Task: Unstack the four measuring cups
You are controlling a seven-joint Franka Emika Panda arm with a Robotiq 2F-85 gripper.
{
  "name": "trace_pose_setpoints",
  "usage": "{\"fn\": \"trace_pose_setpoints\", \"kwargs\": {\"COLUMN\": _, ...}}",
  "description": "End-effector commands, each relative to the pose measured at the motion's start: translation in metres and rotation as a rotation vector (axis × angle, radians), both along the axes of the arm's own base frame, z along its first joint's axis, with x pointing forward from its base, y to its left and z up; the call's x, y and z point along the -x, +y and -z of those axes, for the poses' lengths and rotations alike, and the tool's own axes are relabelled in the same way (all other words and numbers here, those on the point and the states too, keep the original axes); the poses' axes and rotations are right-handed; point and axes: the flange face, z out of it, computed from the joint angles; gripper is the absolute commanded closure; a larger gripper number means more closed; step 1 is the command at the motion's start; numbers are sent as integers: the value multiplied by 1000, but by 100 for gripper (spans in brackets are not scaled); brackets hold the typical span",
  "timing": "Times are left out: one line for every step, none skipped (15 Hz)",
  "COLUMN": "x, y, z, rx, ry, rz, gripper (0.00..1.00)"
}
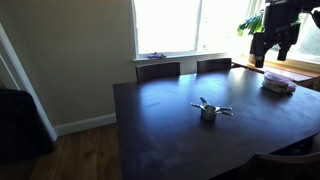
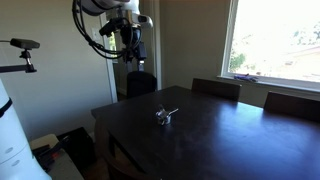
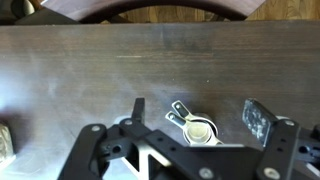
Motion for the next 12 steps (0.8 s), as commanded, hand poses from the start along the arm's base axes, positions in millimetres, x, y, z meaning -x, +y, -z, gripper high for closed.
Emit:
{"fn": "trace_pose_setpoints", "kwargs": {"x": -37, "y": -10, "z": 16, "rx": 30, "ry": -60, "rz": -51, "gripper": 0}}
{"fn": "trace_pose_setpoints", "kwargs": {"x": -45, "y": -11, "z": 22, "rx": 31, "ry": -68, "rz": -46, "gripper": 0}}
{"fn": "trace_pose_setpoints", "kwargs": {"x": -53, "y": -13, "z": 31, "rx": 29, "ry": -69, "rz": -52, "gripper": 0}}
{"fn": "trace_pose_setpoints", "kwargs": {"x": -60, "y": -15, "z": 38, "rx": 25, "ry": -69, "rz": -55, "gripper": 0}}
{"fn": "trace_pose_setpoints", "kwargs": {"x": -65, "y": -17, "z": 45, "rx": 20, "ry": -62, "rz": -49, "gripper": 0}}
{"fn": "trace_pose_setpoints", "kwargs": {"x": -70, "y": -18, "z": 51, "rx": 19, "ry": -55, "rz": -44, "gripper": 0}}
{"fn": "trace_pose_setpoints", "kwargs": {"x": -57, "y": -12, "z": 45, "rx": 9, "ry": -52, "rz": -38, "gripper": 0}}
{"fn": "trace_pose_setpoints", "kwargs": {"x": -62, "y": -14, "z": 51, "rx": 6, "ry": -43, "rz": -35, "gripper": 0}}
{"fn": "trace_pose_setpoints", "kwargs": {"x": -66, "y": -15, "z": 55, "rx": 5, "ry": -37, "rz": -33, "gripper": 0}}
{"fn": "trace_pose_setpoints", "kwargs": {"x": -69, "y": -15, "z": 57, "rx": 4, "ry": -35, "rz": -32, "gripper": 0}}
{"fn": "trace_pose_setpoints", "kwargs": {"x": -70, "y": -15, "z": 57, "rx": 4, "ry": -36, "rz": -32, "gripper": 0}}
{"fn": "trace_pose_setpoints", "kwargs": {"x": -70, "y": -15, "z": 56, "rx": 4, "ry": -38, "rz": -32, "gripper": 0}}
